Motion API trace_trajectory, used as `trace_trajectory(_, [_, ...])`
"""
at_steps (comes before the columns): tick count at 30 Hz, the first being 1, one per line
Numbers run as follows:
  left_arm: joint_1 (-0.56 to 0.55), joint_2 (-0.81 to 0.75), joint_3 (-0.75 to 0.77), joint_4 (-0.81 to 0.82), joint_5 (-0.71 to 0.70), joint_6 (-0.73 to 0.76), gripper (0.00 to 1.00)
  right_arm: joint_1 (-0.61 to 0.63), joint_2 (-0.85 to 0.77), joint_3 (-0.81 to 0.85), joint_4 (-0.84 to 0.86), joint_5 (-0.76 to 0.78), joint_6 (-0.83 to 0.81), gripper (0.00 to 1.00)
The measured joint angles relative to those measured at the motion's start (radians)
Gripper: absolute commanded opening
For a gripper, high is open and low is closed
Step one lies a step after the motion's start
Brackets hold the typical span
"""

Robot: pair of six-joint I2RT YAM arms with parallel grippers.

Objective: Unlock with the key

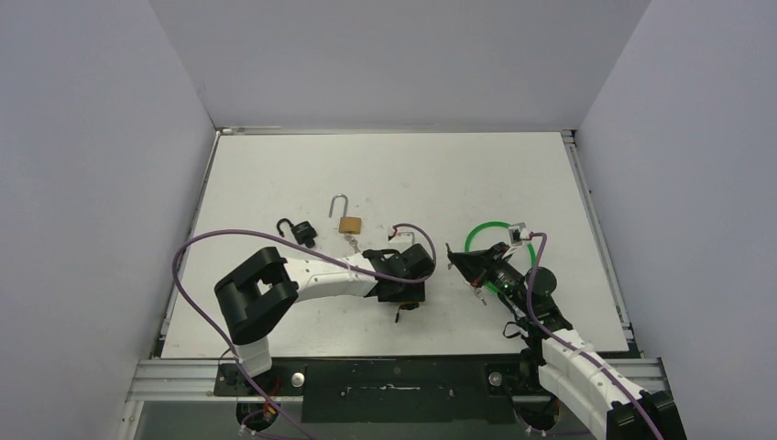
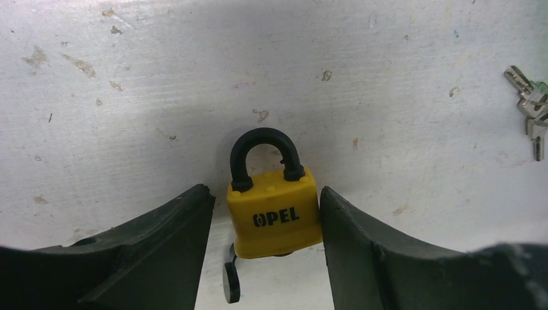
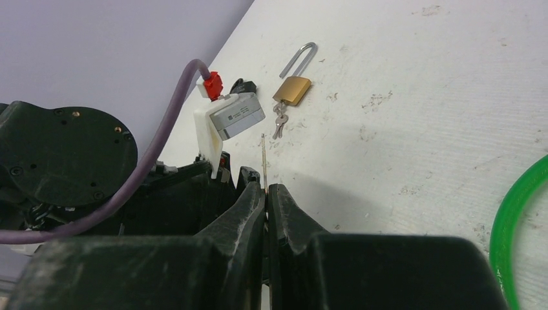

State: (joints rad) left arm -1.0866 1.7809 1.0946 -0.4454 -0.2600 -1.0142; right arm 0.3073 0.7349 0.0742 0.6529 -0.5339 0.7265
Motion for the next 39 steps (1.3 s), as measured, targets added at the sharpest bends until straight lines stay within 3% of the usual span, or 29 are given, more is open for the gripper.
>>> trace_trajectory(13, [-0.019,0.018,0.029,-0.064,-0.062,0.004,0.01,0.000,0.003,0.000,-0.016,0.016,-0.001,0.00])
trace_trajectory(17, [0.015,0.002,0.016,-0.082,-0.074,0.015,0.00,0.000,0.027,0.004,-0.042,0.021,0.000,0.00])
trace_trajectory(21, [0.127,-0.057,-0.029,-0.083,-0.066,0.034,0.00,0.033,0.092,0.018,-0.048,0.038,0.015,0.00])
trace_trajectory(31, [0.332,-0.240,-0.114,-0.022,0.010,0.015,0.00,0.393,0.381,0.126,-0.033,0.201,0.048,0.00])
trace_trajectory(39, [0.377,-0.343,-0.196,0.046,0.124,-0.034,0.00,0.520,0.634,0.281,0.054,0.241,0.075,0.00])
